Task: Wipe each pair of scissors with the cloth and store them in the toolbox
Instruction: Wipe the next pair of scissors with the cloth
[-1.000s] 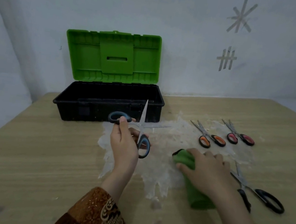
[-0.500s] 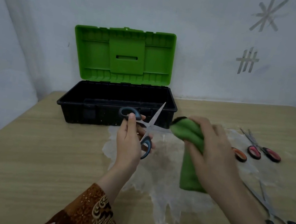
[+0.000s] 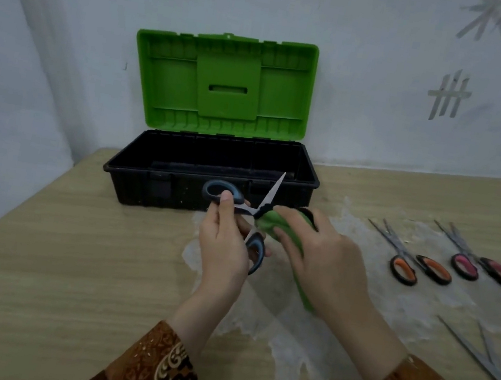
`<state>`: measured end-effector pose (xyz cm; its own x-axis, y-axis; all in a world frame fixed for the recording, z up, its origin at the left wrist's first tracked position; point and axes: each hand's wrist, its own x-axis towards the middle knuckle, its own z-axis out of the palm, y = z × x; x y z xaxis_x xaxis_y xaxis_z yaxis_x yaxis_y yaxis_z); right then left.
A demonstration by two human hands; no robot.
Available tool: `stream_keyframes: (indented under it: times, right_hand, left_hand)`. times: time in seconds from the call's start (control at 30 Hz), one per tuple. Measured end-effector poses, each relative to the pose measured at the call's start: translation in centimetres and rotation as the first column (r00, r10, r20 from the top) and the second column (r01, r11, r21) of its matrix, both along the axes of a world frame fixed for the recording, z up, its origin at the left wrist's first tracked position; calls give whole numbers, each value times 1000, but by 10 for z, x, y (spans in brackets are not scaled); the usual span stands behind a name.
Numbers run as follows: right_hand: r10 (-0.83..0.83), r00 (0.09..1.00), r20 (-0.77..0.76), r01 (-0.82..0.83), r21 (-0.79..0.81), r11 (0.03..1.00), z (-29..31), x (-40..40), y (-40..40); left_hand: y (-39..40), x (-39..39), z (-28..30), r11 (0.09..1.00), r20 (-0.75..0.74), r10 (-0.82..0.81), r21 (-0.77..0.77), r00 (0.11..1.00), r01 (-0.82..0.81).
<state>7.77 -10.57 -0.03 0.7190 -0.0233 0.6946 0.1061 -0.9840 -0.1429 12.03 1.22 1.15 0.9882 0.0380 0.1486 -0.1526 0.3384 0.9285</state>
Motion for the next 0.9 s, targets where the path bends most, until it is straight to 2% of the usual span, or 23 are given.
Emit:
stream_keyframes:
  times: [0.2, 0.33, 0.43, 0.47, 0.53, 0.63, 0.9]
  right_hand:
    - [-136, 990, -21, 137, 32, 990, -1, -2, -13]
    - [-261, 965, -16, 261, 136, 956, 3, -7, -31]
    - [-136, 980, 143, 106, 202, 974, 8, -9, -31]
    - [-57, 981, 183, 28, 160, 987, 8, -7, -24]
    - [60, 984, 168, -69, 46, 997, 1, -1, -9]
    - [50, 995, 86, -48, -28, 998, -8, 7, -1]
    - [-18, 995, 97, 21, -26, 999, -5, 2, -14]
  left_hand:
    - [0, -3, -1, 999, -35, -16, -44, 999, 14]
    - [3, -1, -1, 1000, -15, 19, -11, 1000, -19]
    - [2, -2, -1, 999, 41, 41, 13, 998, -42]
    - [1, -3, -2, 999, 54, 38, 19, 998, -39]
    - [-1, -6, -3, 1000, 69, 21, 19, 997, -22]
    - [2, -6, -1, 1000, 54, 11, -12, 998, -10]
    - [1, -6, 4, 997, 16, -8, -73, 1000, 9]
